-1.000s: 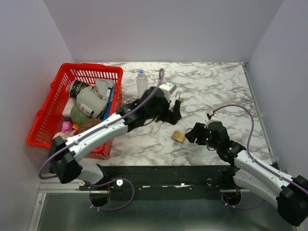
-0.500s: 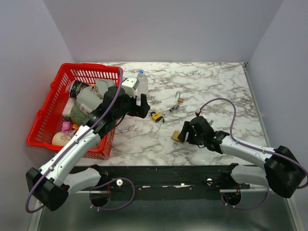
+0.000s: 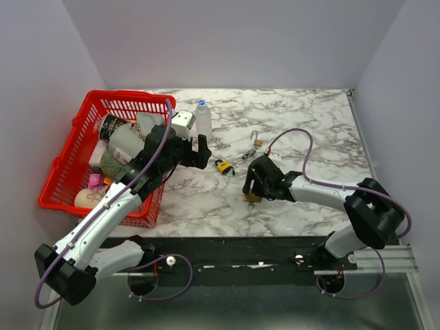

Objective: Unlock with the key

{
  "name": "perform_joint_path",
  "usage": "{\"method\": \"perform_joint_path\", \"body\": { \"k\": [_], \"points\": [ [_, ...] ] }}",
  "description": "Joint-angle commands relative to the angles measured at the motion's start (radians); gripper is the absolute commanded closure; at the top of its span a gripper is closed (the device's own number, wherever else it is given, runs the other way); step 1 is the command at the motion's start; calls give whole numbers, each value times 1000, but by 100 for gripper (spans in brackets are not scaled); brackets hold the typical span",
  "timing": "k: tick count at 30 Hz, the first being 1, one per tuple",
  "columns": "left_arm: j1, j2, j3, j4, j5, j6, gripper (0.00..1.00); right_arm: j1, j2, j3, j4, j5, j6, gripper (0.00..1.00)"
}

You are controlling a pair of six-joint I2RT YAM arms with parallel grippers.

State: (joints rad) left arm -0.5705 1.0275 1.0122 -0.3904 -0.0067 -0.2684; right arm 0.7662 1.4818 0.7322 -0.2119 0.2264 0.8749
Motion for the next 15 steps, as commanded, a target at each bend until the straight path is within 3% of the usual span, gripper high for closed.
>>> {"method": "perform_joint_path", "body": {
  "k": [1, 15],
  "points": [
    [1, -15, -17, 12, -26, 15, 1, 31, 84, 87, -78, 95, -2, 18],
    [3, 14, -20, 15, -6, 15, 1, 125, 156, 151, -210, 202, -123, 14]
  ]
}}
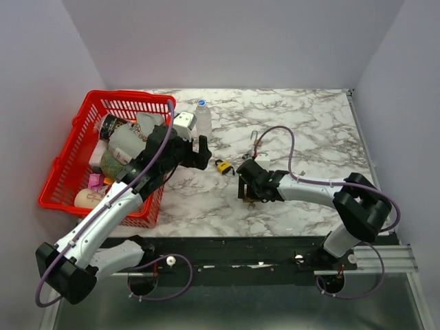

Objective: Unlock with the key

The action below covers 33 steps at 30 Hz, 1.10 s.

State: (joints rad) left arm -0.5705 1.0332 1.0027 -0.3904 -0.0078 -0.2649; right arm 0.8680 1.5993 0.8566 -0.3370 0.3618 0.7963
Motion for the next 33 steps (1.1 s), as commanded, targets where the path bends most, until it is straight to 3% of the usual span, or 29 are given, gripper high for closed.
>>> {"method": "perform_joint_path", "body": {
  "k": [1, 4, 7, 8, 11, 17, 27, 33],
  "points": [
    [3, 10, -10, 13, -4, 12, 1, 23, 50, 28, -86, 69, -49, 14],
    [1, 16, -10, 12, -6, 13, 1, 28, 63, 38, -92, 71, -60, 17],
    [1, 24, -12, 10, -14, 15, 1, 26, 65, 33, -99, 77, -57, 30],
    [1, 25, -12, 8, -15, 18, 1, 26, 56, 29, -97, 84, -58, 39],
    [3, 28, -12, 8, -20, 19, 1, 28, 39, 18, -85, 97, -71, 47],
    [3, 27, -12, 5, -35, 26, 1, -4, 11, 39, -63, 98, -150, 57],
    [3, 16, -16, 5, -49, 44, 1, -242, -41, 41, 44, -53, -321, 60],
    [3, 16, -18, 8, -50, 53, 1, -423, 23, 142, 84, -169, -451, 61]
  ]
}}
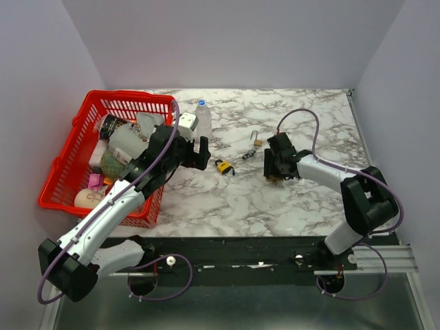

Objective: Unlock with the key

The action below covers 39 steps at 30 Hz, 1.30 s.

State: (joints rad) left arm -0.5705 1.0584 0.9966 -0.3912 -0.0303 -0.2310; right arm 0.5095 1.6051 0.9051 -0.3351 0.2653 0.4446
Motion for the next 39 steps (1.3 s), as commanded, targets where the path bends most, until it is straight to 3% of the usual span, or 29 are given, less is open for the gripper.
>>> {"method": "perform_joint_path", "body": {
  "k": [1, 8, 19, 35, 39],
  "points": [
    [3, -8, -12, 9, -26, 19, 1, -78, 27, 125, 82, -86, -112, 61],
    [3, -6, -10, 9, -29, 25, 1, -196, 183, 329, 47, -146, -193, 62],
    [6, 0, -13, 12, -31, 27, 1, -226, 389, 569, -21, -146, -225, 62],
    [6, -9, -16, 15, -13, 33, 1, -238, 486, 649, -70, -121, -202, 49],
    [8, -11, -16, 15, -13, 35, 1, -238, 490, 655, -74, -123, -199, 41]
  ]
}}
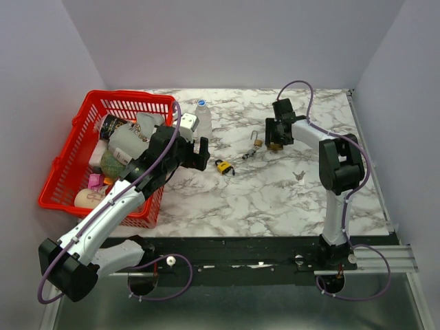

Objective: Unlock with the key

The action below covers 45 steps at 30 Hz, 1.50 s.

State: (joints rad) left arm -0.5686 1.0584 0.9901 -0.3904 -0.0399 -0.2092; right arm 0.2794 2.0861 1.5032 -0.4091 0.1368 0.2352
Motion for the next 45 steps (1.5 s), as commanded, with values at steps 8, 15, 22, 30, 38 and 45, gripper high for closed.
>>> {"method": "perform_joint_path", "body": {
  "k": [8, 15, 22, 30, 38, 45],
  "points": [
    [4, -18, -10, 13, -5, 14, 1, -8, 2, 65, -2, -14, 6, 18],
    [4, -21, -8, 15, 0, 17, 1, -8, -63, 14, -23, -31, 7, 13],
    [6, -37, -13, 18, 9, 13, 1, -8, -337, -289, -14, 24, 42, 17],
    [4, -54, -21, 27, 32, 1, 1, -17, -584, -521, -100, 109, 131, 24],
    [4, -54, -24, 28, 32, -1, 1, -40, -534, -546, -138, 153, 144, 37],
    [4, -57, -24, 28, 24, 2, 1, -54, -500, -557, -132, 152, 142, 44]
  ]
}}
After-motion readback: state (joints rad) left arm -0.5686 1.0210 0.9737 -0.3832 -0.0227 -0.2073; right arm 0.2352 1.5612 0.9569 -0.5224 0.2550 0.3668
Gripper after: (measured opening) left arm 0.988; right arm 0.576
